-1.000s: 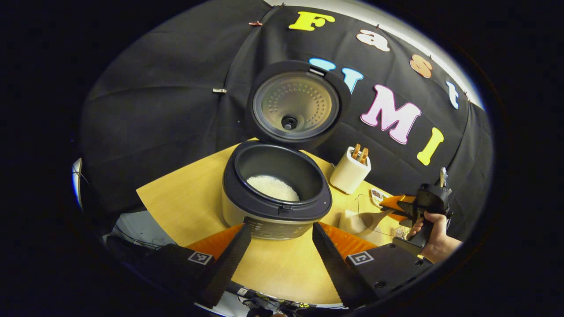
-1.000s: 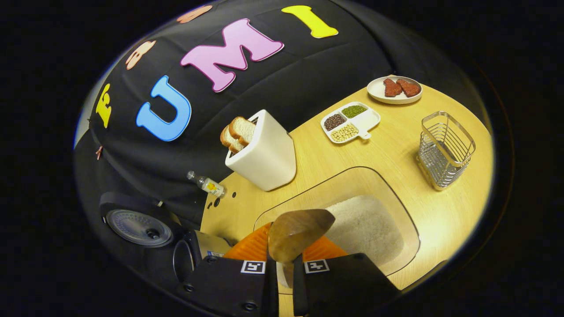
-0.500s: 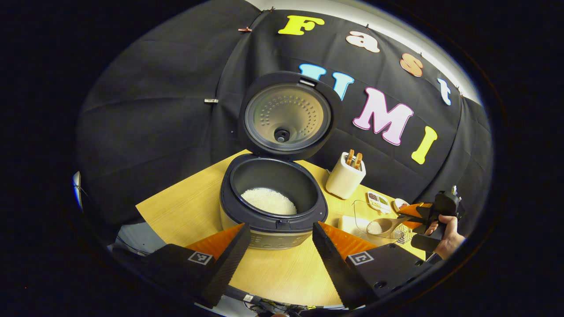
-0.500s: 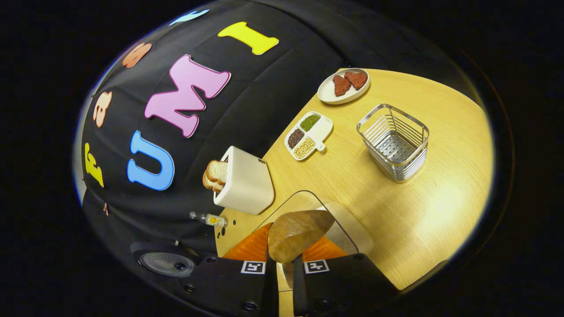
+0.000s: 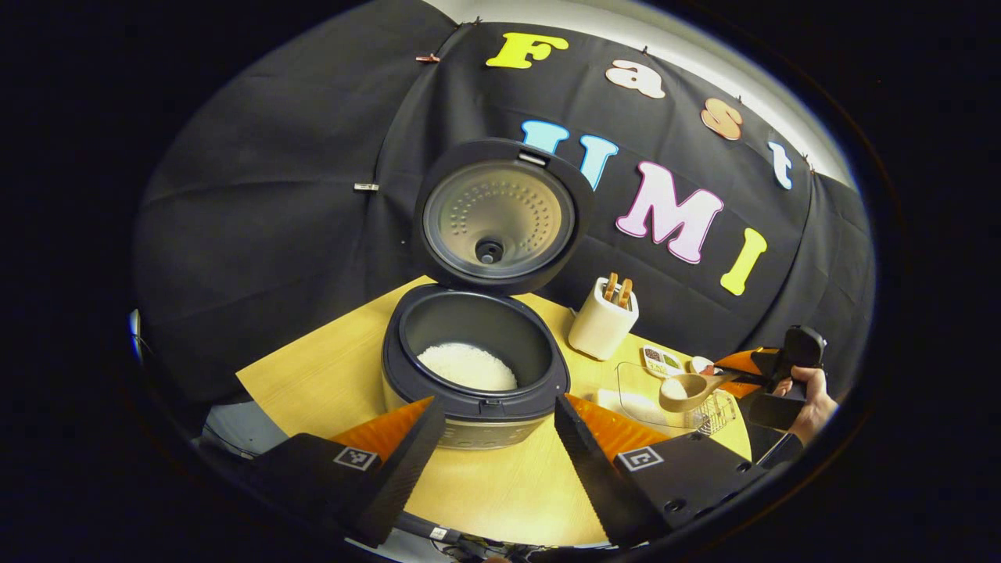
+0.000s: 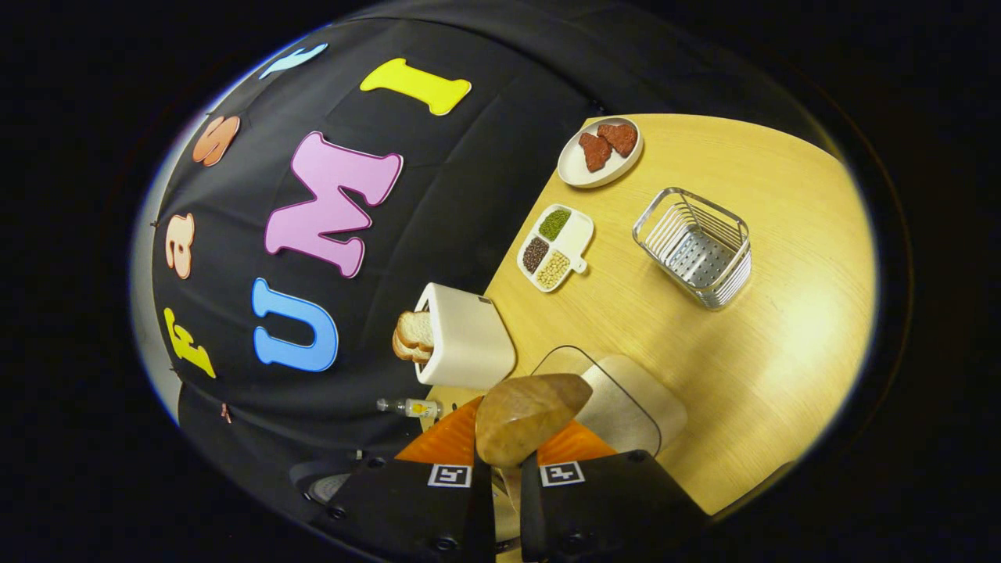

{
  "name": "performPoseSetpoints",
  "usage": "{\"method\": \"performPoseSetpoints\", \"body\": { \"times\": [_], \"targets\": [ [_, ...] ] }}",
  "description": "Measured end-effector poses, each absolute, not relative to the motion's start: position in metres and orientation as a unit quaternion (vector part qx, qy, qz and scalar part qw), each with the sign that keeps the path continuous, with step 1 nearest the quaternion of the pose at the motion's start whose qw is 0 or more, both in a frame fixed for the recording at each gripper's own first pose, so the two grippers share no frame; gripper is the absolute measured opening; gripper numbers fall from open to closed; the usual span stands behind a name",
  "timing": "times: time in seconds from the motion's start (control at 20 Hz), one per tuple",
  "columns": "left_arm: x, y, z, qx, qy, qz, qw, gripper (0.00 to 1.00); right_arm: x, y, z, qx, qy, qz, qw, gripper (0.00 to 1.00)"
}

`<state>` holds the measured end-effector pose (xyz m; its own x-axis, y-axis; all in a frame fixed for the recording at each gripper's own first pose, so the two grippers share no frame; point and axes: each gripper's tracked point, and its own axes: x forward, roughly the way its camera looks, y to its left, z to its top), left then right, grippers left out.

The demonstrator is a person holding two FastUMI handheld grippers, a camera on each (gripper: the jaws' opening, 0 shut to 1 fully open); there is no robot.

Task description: Close the left gripper, press the button to open the rice cooker; take a wooden spoon from the chopstick holder with the right hand, scoop a spoonful of rice and pour it into the rice cooker, then put the wooden spoon back into the chopstick holder.

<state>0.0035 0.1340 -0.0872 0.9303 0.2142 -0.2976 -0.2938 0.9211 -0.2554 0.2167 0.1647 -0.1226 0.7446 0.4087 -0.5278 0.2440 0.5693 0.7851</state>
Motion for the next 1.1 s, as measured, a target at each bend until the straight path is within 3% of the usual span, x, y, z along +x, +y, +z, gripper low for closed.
{"method": "performPoseSetpoints", "body": {
  "times": [0.4,0.6,0.85,1.1],
  "targets": [
    [-0.008,0.174,-0.068,-0.154,0.105,0.165,0.968,0.95,0.216,0.229,-0.062,0.503,0.357,0.111,0.78,0.17],
    [-0.015,0.187,-0.068,-0.16,0.095,0.179,0.966,0.92,0.209,0.274,-0.051,0.499,0.371,0.143,0.77,0.17],
    [-0.027,0.203,-0.074,-0.18,0.095,0.199,0.959,0.96,0.193,0.335,-0.041,0.49,0.395,0.183,0.755,0.17],
    [-0.04,0.221,-0.078,-0.185,0.093,0.222,0.953,0.92,0.18,0.385,-0.025,0.457,0.397,0.227,0.763,0.17]
  ]
}}
